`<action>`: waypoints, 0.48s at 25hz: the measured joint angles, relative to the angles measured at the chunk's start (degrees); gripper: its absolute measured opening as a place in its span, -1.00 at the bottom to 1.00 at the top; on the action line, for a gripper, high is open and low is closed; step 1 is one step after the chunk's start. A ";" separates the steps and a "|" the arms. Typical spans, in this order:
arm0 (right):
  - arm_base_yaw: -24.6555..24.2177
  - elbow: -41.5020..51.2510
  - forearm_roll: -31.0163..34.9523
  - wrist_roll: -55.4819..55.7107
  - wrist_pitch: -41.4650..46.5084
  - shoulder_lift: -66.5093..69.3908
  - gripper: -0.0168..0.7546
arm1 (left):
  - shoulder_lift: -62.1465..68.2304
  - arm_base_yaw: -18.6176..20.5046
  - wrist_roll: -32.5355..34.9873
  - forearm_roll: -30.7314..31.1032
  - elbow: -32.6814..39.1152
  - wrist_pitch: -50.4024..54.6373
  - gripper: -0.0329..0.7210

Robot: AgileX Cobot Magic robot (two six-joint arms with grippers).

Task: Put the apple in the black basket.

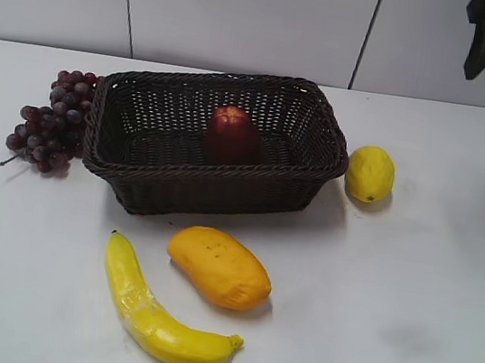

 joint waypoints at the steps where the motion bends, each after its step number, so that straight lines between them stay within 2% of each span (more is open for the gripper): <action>1: -0.19 2.02 -0.15 -0.14 0.00 -1.69 0.58 | 0.00 0.00 0.00 0.00 0.00 0.00 -0.29; 6: -0.31 13.55 0.07 -0.29 -1.08 -9.76 0.58 | 0.00 0.00 0.00 0.00 0.00 0.00 -0.29; 12: -0.31 31.30 0.55 -0.39 -7.12 -22.28 0.58 | 0.00 0.00 0.00 0.00 0.00 0.00 -0.29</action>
